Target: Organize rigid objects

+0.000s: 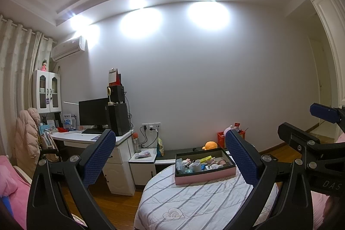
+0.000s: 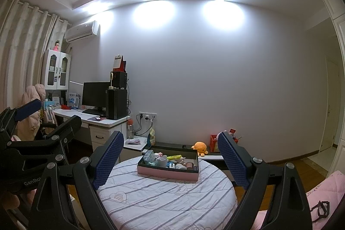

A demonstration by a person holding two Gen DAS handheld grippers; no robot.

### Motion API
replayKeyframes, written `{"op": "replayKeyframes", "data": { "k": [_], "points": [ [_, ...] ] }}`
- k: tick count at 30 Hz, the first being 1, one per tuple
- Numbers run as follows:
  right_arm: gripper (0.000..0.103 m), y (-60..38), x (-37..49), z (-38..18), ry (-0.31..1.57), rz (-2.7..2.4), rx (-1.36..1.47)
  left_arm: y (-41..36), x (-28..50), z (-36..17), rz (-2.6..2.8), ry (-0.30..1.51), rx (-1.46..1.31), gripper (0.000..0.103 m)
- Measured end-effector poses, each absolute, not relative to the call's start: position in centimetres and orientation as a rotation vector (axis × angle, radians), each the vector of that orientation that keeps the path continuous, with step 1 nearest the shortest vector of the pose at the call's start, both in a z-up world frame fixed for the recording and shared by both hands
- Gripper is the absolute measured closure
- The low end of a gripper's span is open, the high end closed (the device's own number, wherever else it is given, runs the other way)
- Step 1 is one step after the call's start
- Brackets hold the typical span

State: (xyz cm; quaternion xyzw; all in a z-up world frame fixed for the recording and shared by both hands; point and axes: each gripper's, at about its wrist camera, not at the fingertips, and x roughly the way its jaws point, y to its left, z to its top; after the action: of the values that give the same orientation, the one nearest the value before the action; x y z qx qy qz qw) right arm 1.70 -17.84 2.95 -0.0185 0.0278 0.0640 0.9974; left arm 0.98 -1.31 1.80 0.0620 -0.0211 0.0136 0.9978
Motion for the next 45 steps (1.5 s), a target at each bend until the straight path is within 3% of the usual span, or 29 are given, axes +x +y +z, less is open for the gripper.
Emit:
{"op": "replayKeyframes", "data": {
  "k": [45],
  "points": [
    [0.013,-18.03,1.78,3.25,0.062,0.126,-0.041,-1.39,0.94,1.98,0.028,-0.04,0.129,0.0]
  ]
}}
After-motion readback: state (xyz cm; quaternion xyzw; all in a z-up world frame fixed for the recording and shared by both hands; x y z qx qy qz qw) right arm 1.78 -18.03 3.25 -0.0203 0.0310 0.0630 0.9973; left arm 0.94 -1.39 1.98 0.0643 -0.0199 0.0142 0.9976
